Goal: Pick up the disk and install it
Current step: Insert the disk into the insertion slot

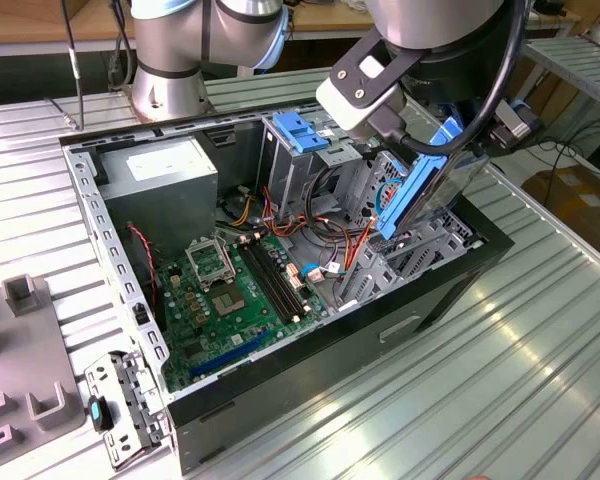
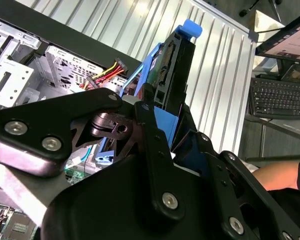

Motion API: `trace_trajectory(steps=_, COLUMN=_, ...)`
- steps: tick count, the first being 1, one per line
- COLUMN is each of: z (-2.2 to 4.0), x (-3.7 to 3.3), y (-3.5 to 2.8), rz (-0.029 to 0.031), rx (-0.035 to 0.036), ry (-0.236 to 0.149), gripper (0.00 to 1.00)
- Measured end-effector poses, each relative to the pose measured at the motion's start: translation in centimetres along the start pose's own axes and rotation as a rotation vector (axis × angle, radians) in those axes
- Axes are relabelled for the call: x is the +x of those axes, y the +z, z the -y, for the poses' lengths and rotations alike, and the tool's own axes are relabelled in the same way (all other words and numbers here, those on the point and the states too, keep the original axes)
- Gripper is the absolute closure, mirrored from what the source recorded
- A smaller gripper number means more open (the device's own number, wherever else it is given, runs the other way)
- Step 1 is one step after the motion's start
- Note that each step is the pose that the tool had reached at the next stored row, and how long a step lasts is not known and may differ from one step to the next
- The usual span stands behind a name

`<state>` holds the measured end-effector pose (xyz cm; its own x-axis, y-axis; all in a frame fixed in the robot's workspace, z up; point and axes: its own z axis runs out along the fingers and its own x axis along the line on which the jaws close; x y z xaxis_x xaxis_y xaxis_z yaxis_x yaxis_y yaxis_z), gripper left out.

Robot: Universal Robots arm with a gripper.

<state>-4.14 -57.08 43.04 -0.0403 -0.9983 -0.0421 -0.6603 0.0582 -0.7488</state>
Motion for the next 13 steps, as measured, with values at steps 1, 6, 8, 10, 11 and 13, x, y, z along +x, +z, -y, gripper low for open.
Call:
trace_trajectory(steps=1, z=-0.03, x=0.00, y=-0.04, rz=-0.0002, rx=0.0002, ry=0.000, gripper=0.64)
trace_trajectory(steps=6, z=-0.39, x=0.02, y=0.18, rz=-0.0009, rx=0.0018, ry=-0.001, gripper=0.64)
trace_trajectory(steps=8, z=-0.54, x=0.03, y=0.31, rz=-0.0032, rx=0.0030, ry=-0.001, gripper=0.64)
trace_trajectory(steps=10, z=-0.65, x=0.04, y=0.41, rz=-0.0087, rx=0.0036, ry=0.002, gripper=0.64)
trace_trajectory(steps=11, z=-0.69, x=0.04, y=0.44, rz=-0.0116, rx=0.0040, ry=0.004, gripper=0.64)
trace_trajectory(steps=13, z=-0.82, x=0.05, y=0.56, rz=-0.0185, rx=0.0053, ry=0.008, gripper=0.64)
